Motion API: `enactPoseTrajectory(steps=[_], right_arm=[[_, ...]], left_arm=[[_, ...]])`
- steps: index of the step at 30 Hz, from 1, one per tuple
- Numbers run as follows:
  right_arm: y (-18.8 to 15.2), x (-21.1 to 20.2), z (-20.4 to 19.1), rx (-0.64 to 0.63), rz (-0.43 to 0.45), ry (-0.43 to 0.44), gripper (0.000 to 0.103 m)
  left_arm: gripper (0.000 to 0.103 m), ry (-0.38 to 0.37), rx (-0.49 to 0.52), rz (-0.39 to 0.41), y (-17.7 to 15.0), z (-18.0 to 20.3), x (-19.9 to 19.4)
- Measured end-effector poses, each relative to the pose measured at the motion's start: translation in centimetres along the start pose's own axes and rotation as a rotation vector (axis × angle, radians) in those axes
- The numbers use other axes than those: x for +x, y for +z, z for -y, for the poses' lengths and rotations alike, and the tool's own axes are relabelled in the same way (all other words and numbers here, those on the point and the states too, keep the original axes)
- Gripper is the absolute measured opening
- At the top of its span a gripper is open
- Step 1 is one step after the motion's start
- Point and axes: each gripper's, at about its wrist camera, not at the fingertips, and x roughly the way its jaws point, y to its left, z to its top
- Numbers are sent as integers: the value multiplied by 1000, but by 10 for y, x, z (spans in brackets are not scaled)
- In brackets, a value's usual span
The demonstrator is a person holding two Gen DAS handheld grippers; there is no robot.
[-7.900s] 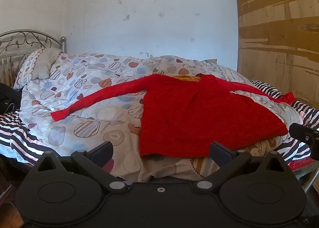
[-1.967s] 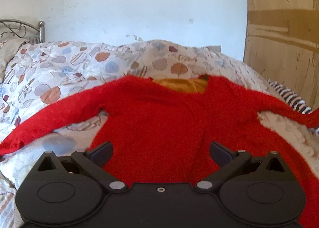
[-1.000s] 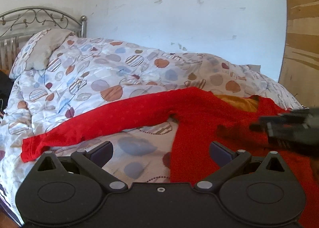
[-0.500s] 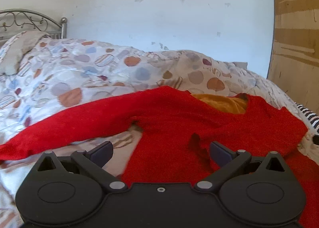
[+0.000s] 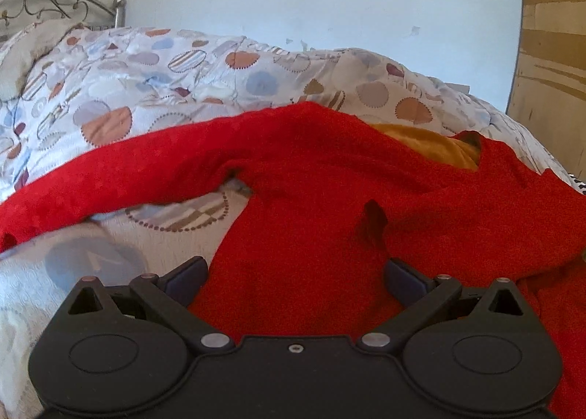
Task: Fold small clothes
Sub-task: 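Lift the sleeve with the right tool and lay it across the sweater body, then grasp the other sleeve cuff with the left tool and lift it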
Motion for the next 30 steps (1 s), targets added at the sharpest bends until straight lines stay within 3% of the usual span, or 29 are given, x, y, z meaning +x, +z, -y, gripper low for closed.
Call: enactPoseTrajectory(steps=[5,11,13,15,19,21,23,27,30], right_arm=[[-19,8,22,202,-105,18,4],[-19,8,24,209,-123,34,9],[-20,3,28,228,-126,29,23],[-21,-5,34,261,-116,29,51],[-23,-30,39,295,-95,49,71],[-23,-47,40,307,-73,62,90],[-22,-69,41,332,-30,89,101],[-15,-112,34,366,33,153,103],[-9,-147,19,378,91,224,103]], left_arm=[[103,3,8,2,-2,1,0],[103,18,27,-13,-2,4,5],[103,14,21,-13,-3,3,4],[103,10,16,-10,-3,2,4],[103,-14,-8,-2,-2,-2,1],[103,-50,-19,-27,2,-9,-2],[103,-100,-66,-62,6,-22,-11],[103,-163,-187,-90,3,-61,-39],[103,-88,-225,-80,-3,-102,-65]])
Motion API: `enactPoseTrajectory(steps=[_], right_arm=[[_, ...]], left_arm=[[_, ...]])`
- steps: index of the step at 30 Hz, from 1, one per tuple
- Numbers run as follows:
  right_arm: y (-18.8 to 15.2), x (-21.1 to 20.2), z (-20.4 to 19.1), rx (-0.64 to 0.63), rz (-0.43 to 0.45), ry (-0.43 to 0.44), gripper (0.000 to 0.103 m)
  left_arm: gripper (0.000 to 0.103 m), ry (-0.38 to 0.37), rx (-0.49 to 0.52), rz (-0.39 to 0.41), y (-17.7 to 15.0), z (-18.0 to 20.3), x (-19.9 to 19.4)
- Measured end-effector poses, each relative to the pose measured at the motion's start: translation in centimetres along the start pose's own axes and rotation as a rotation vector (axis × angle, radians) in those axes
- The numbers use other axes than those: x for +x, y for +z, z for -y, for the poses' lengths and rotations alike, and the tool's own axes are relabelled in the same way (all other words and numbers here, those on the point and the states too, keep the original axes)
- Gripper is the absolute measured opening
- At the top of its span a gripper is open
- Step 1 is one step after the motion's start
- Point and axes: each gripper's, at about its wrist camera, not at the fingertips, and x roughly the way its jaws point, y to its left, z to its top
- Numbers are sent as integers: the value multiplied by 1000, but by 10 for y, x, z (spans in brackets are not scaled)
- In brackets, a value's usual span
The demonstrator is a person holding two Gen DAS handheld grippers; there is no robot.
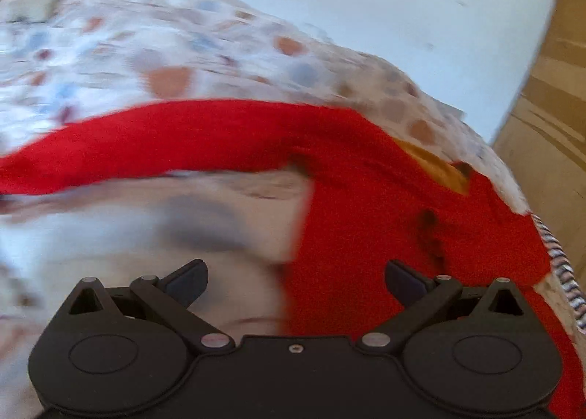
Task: Fold small clothes
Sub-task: 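Grasp the other sleeve cuff with the left tool and lift it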
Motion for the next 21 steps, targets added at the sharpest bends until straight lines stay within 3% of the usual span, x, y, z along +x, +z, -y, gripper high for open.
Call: enactPoseTrajectory(steps=[4,7,11,15,17,21], right_arm=[[-7,-28,-38,-2,32,113,103],[-19,-34,-63,57,24,168,103],[-37,-30,-91,101,15,163,103],[-62,-16,-102,226,-28,119,103],[-75,-12,-106,265,-33,89,103],[-82,-14,-118,192,-13,47,103]], left_arm=[[103,122,-35,50,-3,-57,-30],[102,215,-136,67,-1,-106,-41],[102,173,-398,118,6,-166,-47],[102,116,-552,180,15,-193,-40],[102,122,-618,189,17,-202,-35],[96,184,-784,208,21,-221,-25]])
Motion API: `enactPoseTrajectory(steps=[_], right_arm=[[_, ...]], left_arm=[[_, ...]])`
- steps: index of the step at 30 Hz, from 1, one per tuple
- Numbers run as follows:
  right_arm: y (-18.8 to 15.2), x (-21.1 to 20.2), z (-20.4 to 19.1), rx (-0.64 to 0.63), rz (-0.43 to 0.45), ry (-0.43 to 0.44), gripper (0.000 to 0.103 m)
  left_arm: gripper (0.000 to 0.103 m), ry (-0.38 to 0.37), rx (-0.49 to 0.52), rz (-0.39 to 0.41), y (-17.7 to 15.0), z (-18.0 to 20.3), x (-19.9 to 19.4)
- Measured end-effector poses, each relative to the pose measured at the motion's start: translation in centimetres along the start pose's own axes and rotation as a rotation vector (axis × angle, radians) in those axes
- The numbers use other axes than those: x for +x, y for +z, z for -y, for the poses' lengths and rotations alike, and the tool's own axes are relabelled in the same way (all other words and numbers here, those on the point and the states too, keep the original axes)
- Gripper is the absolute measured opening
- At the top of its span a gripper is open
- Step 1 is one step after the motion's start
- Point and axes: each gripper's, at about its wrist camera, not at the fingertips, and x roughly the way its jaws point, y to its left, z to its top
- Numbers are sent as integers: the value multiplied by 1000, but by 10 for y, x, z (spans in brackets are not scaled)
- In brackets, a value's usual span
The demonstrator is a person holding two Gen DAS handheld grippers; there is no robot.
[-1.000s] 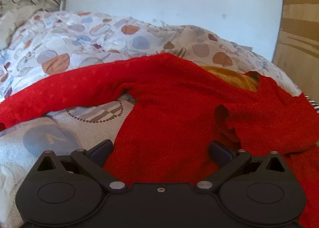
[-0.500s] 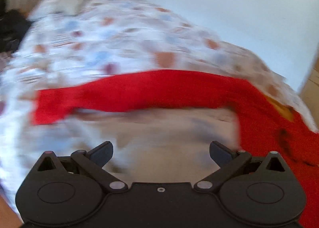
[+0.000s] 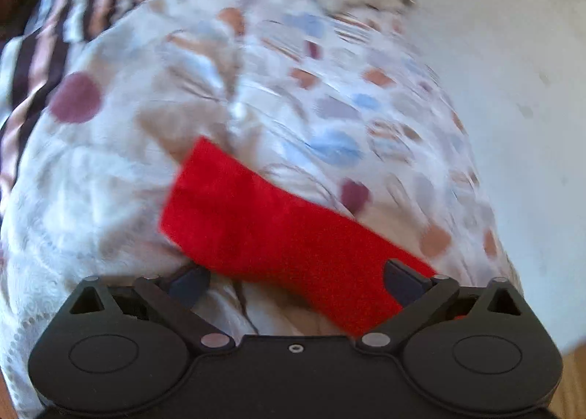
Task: Fold small clothes
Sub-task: 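Grasp the other sleeve cuff with the left tool and lift it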
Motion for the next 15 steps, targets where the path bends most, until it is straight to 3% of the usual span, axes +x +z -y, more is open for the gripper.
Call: enactPoseTrajectory(steps=[2,3,6,10,15], right_arm=[[-4,-1,-3,-19,-5,-5,103],[-5,0,-4,-27,-7,-7,103],[-7,-1,-8,-45,-14,-5,103],[-9,-2,-9,-58,-16,-1,103],[-11,-4,-8,-51,-8,9,103]], left_arm=[[87,24,-66,42,4,-4,0],[74,41,-85,65,5,-5,-1],[22,128,-116,129,7,-9,-2],[15,155,-108,166,13,-9,-8],[9,116,54,253,20,23,-22]])
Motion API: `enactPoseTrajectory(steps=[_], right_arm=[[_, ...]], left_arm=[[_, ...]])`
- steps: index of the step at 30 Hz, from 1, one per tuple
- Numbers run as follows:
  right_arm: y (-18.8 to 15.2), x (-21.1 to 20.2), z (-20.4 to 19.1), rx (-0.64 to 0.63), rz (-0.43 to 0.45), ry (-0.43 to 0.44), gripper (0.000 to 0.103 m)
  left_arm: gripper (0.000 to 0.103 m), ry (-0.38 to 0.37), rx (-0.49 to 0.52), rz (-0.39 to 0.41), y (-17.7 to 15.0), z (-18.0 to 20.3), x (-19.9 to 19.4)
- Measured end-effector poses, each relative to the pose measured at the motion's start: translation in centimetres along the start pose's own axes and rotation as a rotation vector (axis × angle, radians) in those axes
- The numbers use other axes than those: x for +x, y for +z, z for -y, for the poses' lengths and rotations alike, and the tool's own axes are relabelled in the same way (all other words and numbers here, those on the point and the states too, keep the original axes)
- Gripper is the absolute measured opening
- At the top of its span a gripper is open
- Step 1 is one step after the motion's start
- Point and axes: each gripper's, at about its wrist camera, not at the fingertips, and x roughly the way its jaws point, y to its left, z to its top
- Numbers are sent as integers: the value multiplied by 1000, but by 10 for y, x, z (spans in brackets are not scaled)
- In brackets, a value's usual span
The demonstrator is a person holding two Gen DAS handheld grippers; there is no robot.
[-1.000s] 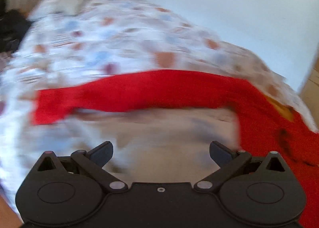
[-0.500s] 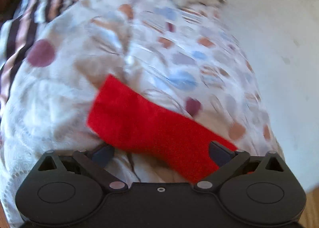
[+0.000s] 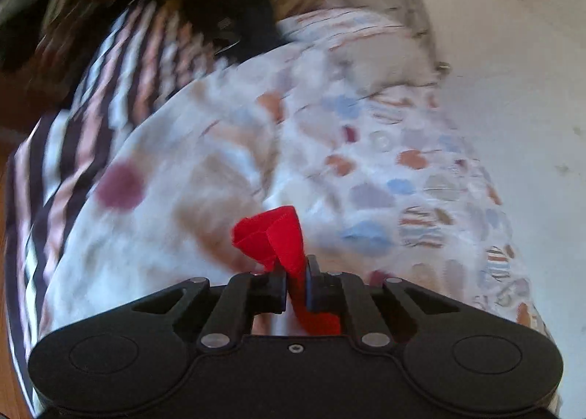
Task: Fold small clothes
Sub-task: 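Grasp the other sleeve cuff with the left tool and lift it, then lay the held sleeve across the sweater body with the left tool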
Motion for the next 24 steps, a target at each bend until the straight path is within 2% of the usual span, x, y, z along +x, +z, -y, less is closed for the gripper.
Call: enactPoseTrajectory(steps=[5,11,13,16,20,24], right_arm=[[0,-2,3,14,14,18,103],[4,-21,22,133,85,80,103],[4,-31,31,174,112,81,103],[3,-46,42,177,141,44,103],[-2,-65,57,160,143,-21,103],[-9,-79,73,164,126,-88,103]], left_arm=[[9,-136,165,22,7,55,-15],[9,-430,433,86,-14,139,-65],[9,-522,531,64,-32,165,-85],[9,-640,626,19,-69,201,-104],[9,-778,687,-31,-123,234,-126],[9,-912,741,-124,-190,250,-142]])
